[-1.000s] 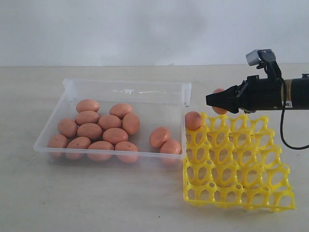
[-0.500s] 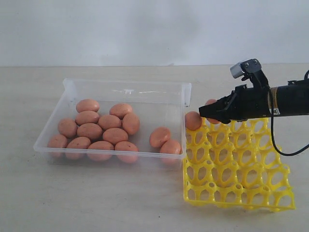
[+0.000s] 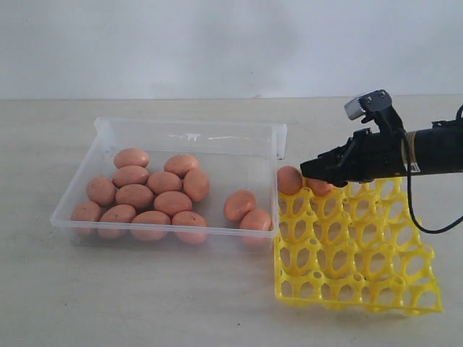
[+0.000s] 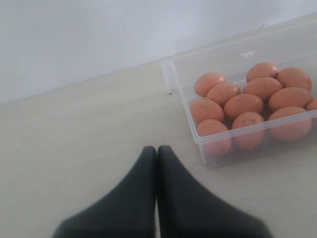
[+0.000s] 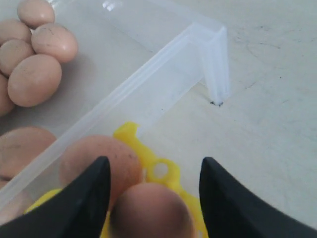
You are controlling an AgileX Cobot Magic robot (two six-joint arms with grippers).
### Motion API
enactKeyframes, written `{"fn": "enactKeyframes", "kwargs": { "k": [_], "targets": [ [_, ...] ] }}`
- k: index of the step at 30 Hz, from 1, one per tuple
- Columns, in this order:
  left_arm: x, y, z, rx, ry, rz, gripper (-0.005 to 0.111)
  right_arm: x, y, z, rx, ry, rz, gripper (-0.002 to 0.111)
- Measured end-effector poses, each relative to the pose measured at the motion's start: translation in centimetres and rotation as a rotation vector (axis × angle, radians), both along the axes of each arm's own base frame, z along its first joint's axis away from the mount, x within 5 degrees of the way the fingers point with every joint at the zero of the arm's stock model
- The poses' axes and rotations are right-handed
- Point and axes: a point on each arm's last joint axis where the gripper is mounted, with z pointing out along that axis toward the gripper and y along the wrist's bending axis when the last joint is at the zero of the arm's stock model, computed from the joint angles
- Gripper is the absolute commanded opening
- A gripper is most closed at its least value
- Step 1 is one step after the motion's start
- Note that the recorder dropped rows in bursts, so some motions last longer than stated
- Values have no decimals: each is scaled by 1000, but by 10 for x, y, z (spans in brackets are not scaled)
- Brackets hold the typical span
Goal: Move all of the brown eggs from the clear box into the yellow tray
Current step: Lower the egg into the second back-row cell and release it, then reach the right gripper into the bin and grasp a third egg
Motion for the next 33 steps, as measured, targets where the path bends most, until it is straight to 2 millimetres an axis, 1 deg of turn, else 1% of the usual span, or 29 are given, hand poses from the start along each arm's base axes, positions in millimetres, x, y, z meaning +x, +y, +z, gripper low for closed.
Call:
{"fn": "enactKeyframes", "kwargs": {
  "k": [3,16,19,21,24,27,28,29,30,32,33],
  "targets": [
    [0,0,0,0,0,0,-4,2,1,3,49,-4,-28,53],
    [0,0,0,0,0,0,-4,5,0,6,86,-5,-80,53],
    [0,0,0,0,0,0,-4,6,0,14,102,-20,-98,52],
    [0,0,0,0,0,0,-4,6,0,25,115,-47,-104,52],
    [0,0,0,0,0,0,-4,5,0,51,160,-114,-112,52],
    [0,0,0,0,0,0,-4,1,2,87,251,-203,-118,52],
    [0,0,0,0,0,0,-4,-1,4,99,286,-233,-116,49],
    [0,0,0,0,0,0,-4,-5,6,111,319,-262,-108,45],
    [0,0,0,0,0,0,-4,-8,8,121,339,-285,-98,38],
    [0,0,0,0,0,0,-4,-16,17,141,369,-334,-67,23],
    [0,0,0,0,0,0,-4,-21,22,148,375,-350,-48,13]
  ]
}}
